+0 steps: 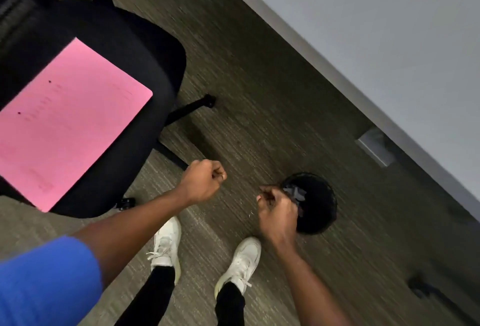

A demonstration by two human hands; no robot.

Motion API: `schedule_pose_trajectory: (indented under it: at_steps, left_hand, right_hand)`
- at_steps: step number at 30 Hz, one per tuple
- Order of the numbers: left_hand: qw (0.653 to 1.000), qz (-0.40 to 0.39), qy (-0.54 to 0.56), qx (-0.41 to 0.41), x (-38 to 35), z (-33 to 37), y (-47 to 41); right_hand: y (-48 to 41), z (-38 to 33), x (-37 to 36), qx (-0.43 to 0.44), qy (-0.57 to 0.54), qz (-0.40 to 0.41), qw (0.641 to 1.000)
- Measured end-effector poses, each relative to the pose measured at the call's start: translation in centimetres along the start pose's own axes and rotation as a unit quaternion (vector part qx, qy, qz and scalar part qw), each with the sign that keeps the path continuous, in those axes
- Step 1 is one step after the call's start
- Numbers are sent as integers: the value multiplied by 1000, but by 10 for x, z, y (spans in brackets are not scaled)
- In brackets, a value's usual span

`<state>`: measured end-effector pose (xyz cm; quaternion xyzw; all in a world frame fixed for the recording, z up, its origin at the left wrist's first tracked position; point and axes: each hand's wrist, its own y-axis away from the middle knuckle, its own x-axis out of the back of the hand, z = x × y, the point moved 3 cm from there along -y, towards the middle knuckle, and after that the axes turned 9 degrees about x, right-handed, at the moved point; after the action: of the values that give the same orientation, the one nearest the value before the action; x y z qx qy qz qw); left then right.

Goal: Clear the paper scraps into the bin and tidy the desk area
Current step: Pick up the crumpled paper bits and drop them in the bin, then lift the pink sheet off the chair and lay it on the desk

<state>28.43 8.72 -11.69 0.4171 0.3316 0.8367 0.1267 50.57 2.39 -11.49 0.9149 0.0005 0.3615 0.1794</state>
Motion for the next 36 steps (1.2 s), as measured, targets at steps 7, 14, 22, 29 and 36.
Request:
schedule_pose_trajectory:
  at_steps: [7, 14, 22, 29, 36]
  left_hand:
    - [998, 62, 11, 14, 114, -64, 20]
    - [991, 118, 34, 46, 204, -128, 43]
    - [969, 231, -31, 82, 286, -196, 43]
    - [953, 221, -98, 182, 315, -248, 30]
    - [959, 185, -65, 203, 315, -268, 22]
  right_hand:
    - [-4, -111, -52, 75, -8, -48, 996]
    - [-6, -199, -101, 73, -26, -84, 993]
    - [-3, -252, -155, -3, -113, -134, 985]
    - [11, -276, -195, -89, -183, -164, 965]
    - [12, -292, -215, -117, -182, -165, 962]
